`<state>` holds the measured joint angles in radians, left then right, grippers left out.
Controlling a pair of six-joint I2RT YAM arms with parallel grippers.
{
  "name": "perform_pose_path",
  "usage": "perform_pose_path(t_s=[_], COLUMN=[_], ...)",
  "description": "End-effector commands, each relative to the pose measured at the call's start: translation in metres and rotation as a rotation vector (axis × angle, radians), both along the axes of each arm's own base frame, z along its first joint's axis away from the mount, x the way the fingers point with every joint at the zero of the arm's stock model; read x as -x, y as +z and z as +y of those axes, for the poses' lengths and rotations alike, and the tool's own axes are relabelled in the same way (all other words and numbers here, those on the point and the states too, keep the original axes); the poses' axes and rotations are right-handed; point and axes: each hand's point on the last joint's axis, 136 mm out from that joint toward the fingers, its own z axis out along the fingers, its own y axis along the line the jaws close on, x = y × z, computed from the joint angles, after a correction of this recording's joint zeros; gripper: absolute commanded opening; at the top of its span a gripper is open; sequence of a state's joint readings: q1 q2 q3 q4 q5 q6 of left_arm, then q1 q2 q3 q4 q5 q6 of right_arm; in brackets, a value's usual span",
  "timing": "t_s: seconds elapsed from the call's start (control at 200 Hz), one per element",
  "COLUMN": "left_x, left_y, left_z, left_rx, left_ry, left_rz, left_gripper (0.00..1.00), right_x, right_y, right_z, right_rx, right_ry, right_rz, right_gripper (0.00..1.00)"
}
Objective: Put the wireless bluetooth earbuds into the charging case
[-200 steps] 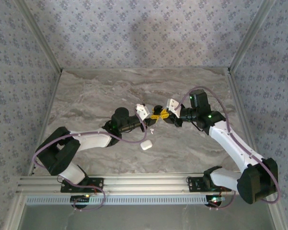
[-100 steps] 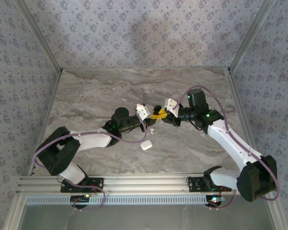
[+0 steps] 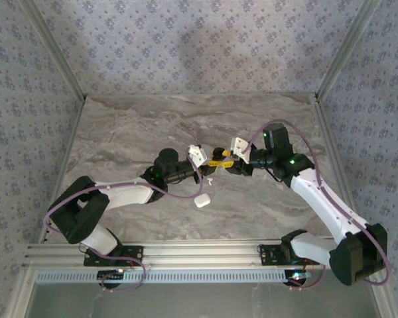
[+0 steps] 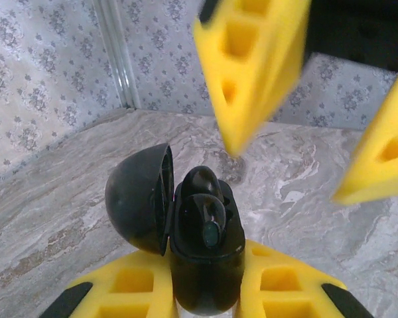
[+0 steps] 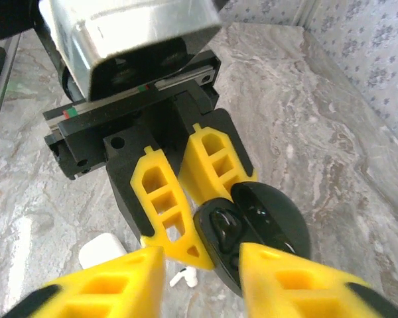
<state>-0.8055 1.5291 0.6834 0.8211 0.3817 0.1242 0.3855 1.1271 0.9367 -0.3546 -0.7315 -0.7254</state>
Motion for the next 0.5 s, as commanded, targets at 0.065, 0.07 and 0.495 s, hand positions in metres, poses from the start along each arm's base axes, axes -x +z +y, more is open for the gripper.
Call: perform_pose_path(t_s=[0.065,0.07,0.495], left_x=[0.018,0.018,0.023], left_y=[0.015,0.015,0.023], left_z=[-0.001,-0.001,-0.001], left_rx=[0.001,0.001,0.007], left_ry=[-0.080,-0.081,-0.103], left_rz=[-0.064,-0.065,-0.089], left_gripper=[0.12,0.12,0.12], right_x=[0.002,0.001,-0.012], right_y=[0.021,0.020,0.010], right_z=[-0.013,-0.013,0.007], right_rx=[0.047,0.048,0.087], right_ry=[-0.016,-0.016,0.082], right_rz=[-0.049,-0.047,0.019], right_gripper=[0.62,0.63,0.74])
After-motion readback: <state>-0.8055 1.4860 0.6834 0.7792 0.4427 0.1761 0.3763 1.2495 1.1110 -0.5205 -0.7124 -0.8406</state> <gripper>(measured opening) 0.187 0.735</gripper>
